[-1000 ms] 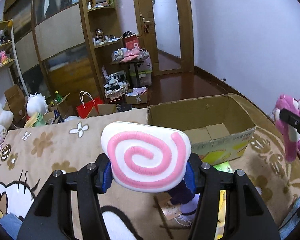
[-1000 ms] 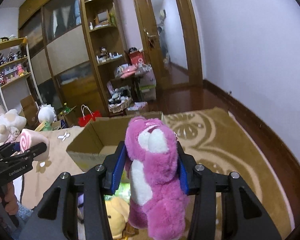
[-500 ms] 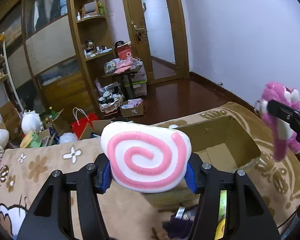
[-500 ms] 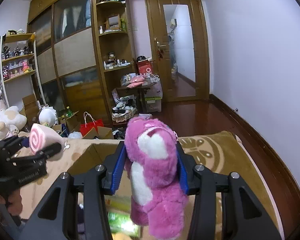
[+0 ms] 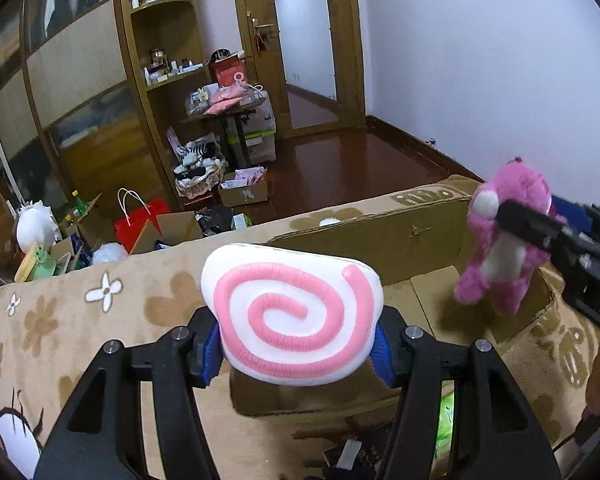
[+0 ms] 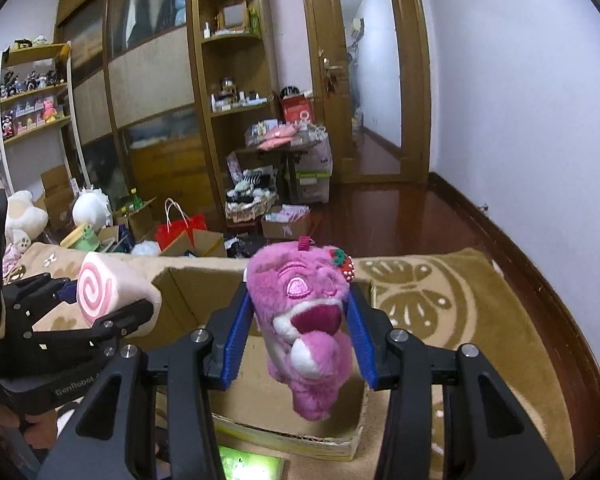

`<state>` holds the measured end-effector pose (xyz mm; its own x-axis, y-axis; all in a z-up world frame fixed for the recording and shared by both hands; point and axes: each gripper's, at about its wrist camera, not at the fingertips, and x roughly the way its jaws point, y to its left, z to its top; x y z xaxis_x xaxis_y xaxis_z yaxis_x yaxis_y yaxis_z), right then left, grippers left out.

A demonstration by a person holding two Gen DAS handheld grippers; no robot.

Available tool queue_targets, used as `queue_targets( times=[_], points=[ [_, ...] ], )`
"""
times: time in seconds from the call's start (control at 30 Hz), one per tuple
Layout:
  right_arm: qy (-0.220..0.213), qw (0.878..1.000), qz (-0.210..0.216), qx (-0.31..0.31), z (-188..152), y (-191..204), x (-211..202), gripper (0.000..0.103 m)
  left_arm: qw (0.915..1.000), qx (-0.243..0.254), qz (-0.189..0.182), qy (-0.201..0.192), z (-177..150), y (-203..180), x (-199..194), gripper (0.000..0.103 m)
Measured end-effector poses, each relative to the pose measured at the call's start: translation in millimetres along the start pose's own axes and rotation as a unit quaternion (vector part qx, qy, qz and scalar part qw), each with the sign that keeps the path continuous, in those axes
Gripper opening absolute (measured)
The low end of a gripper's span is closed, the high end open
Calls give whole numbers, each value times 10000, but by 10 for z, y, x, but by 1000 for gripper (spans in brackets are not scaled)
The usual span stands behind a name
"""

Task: Organize soft objects
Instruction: 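Lift both plushes and drop them into the cardboard box, opening both tools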

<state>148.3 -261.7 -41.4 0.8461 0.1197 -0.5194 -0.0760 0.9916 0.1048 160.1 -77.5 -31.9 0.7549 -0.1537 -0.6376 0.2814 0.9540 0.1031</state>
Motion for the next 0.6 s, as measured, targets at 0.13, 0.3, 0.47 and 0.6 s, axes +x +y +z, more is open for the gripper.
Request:
queue_targets(
  times=[0.13, 0.3, 0.47, 0.6],
  points=[
    [99, 9999, 63, -12, -42, 7, 105, 49, 9999, -38, -39, 127, -13, -13, 125, 61],
    [262, 9994, 190, 105, -89, -46, 213, 49, 9995, -78, -46, 291, -59, -29, 234, 65],
    [360, 9990, 164, 202, -117, -79, 259, 50, 9992, 10, 11, 411, -85, -39, 262, 67],
    [280, 9992, 192, 233, -121, -72, 205, 63, 9986, -33, -15, 526, -91, -11, 265, 71]
  ],
)
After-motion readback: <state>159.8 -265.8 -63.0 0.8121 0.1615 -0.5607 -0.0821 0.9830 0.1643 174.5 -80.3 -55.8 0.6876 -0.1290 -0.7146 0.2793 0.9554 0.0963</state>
